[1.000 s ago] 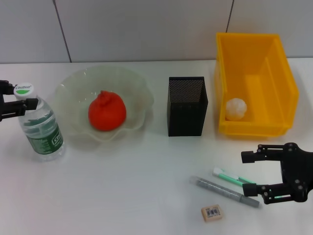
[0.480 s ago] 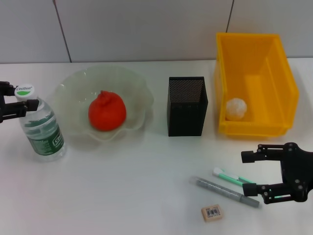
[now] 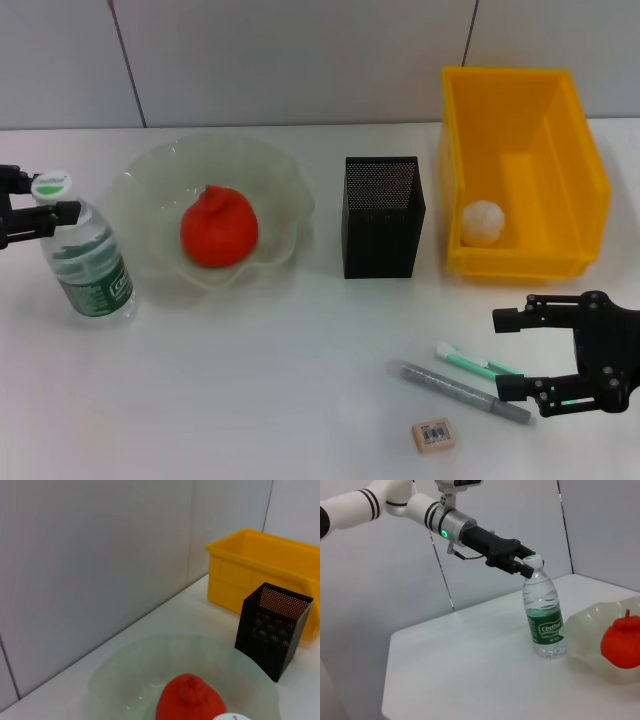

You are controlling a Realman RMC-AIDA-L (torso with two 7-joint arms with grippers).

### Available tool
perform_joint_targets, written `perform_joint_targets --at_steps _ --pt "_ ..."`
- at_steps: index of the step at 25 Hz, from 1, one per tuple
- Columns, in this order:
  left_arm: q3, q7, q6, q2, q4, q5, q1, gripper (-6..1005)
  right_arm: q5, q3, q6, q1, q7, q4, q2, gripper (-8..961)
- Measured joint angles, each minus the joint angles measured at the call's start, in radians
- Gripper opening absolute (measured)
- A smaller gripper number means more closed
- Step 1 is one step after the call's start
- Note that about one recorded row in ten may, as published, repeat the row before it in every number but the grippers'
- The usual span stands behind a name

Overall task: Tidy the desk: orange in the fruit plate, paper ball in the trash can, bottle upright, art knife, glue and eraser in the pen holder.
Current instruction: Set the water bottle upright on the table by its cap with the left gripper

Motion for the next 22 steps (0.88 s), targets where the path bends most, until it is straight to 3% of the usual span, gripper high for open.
perform_joint_targets --at_steps 9,14,22 --pt "0.004 -0.003 -0.009 -0.002 0.002 0.001 0.002 522 0.000 0.000 0.000 0.000 0.000 0.000 0.000 784" --pt "0.005 -0.003 -0.009 -0.002 0.003 0.002 0.003 769 0.000 0.000 -0.001 0.000 0.000 0.000 0.000 784" --pt "-0.004 -0.002 -0.010 -0.002 0.004 -0.002 0.006 798 0.001 0.001 -0.001 0.003 0.001 0.000 0.000 784"
